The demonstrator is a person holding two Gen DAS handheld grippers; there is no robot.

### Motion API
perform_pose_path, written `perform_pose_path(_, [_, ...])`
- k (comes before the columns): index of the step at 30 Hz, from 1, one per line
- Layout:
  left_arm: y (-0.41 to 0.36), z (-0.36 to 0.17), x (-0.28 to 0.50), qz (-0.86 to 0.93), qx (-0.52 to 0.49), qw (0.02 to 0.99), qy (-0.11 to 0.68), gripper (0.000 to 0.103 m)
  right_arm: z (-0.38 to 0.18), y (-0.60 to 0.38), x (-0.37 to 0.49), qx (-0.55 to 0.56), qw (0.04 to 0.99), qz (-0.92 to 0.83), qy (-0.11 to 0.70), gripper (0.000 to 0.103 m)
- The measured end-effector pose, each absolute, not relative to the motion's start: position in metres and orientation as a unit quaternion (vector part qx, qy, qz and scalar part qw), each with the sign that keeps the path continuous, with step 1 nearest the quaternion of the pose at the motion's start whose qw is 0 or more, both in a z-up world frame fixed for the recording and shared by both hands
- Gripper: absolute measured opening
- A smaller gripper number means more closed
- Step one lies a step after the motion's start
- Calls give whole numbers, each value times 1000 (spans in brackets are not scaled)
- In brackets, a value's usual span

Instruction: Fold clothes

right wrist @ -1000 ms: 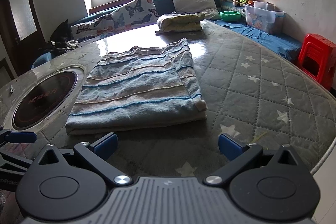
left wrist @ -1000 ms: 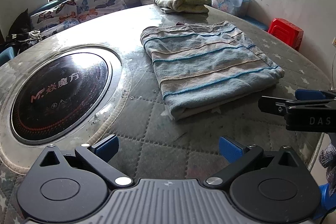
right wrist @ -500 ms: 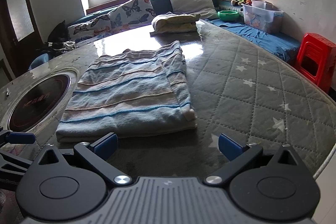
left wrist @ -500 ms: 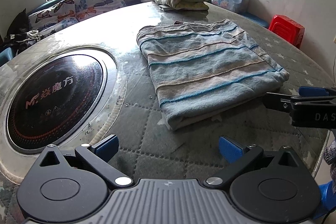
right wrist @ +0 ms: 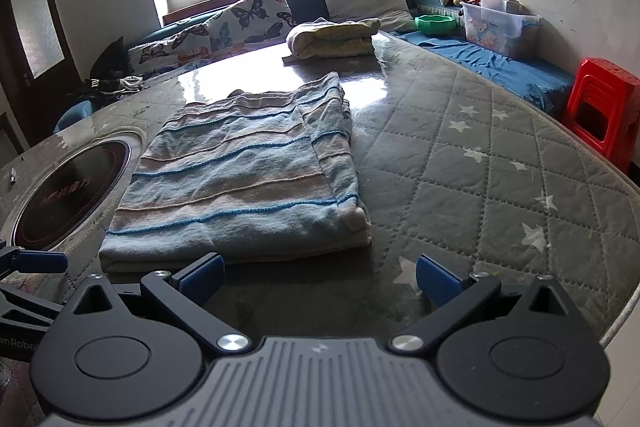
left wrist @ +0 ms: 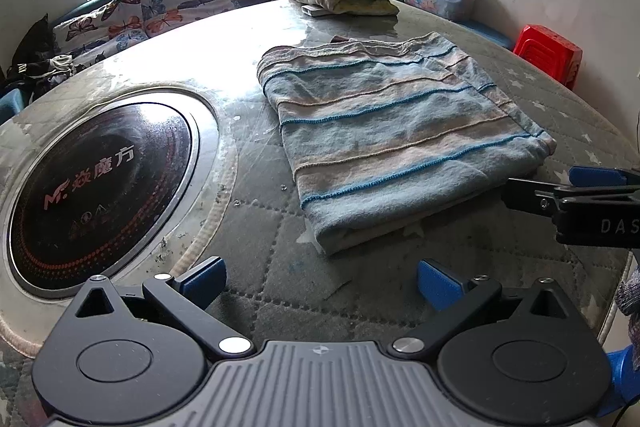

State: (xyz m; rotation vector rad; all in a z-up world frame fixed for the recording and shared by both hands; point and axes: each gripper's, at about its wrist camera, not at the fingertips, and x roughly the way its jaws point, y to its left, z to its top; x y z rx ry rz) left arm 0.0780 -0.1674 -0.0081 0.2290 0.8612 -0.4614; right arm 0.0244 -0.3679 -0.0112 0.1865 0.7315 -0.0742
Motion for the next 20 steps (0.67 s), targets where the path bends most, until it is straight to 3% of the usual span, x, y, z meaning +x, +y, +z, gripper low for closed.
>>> perform_pose_path(20, [-169,-8,83,-217,107,878,413,103,-12,-371,29,86,929,-39,359,103])
